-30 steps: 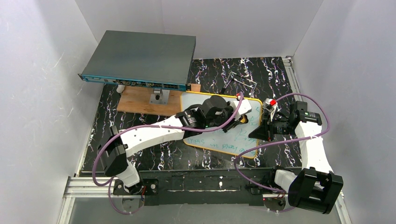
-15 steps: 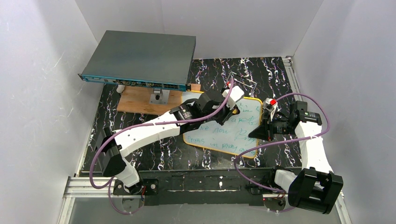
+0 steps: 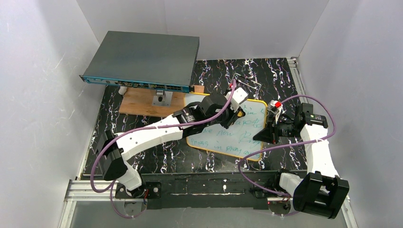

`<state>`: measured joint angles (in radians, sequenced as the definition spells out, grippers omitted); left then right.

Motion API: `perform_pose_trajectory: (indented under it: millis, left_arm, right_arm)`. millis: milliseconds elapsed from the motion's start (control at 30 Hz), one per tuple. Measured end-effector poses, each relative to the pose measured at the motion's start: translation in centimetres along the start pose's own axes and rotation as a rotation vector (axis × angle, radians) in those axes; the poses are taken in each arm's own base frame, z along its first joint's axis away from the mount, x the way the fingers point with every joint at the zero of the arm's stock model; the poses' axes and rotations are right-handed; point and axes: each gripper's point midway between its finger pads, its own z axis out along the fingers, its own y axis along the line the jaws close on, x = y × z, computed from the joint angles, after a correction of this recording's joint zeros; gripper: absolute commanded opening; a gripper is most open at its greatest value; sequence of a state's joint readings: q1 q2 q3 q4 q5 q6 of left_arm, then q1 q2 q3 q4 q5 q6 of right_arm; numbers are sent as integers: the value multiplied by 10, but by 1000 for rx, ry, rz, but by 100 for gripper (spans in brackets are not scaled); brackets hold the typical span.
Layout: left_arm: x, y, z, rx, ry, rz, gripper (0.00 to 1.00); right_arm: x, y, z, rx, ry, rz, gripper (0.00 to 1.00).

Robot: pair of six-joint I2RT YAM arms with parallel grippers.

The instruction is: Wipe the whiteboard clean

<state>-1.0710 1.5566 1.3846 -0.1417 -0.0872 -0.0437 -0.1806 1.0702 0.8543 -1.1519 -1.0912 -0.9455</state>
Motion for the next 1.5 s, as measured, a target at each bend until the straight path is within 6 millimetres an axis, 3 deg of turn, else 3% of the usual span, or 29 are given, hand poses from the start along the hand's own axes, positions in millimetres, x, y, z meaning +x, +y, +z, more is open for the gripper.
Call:
perform_pose_trajectory:
  millis: [633,1133,1367,1500]
  left_arm:
    - [-14,-7,11,-3,12,32,0]
    - [-21,23,-3,-112,-16,-36,0]
    - [-21,10,-3,-4,-21,23,0]
    - [-18,-11,1,75,-9,79,0]
  right_arm:
    - [0,0,0,5,2,26,1]
    - [0,0,0,4,2,27,1]
    - [0,0,0,3,2,19,1]
    - [0,1,0,2,-1,-8,1]
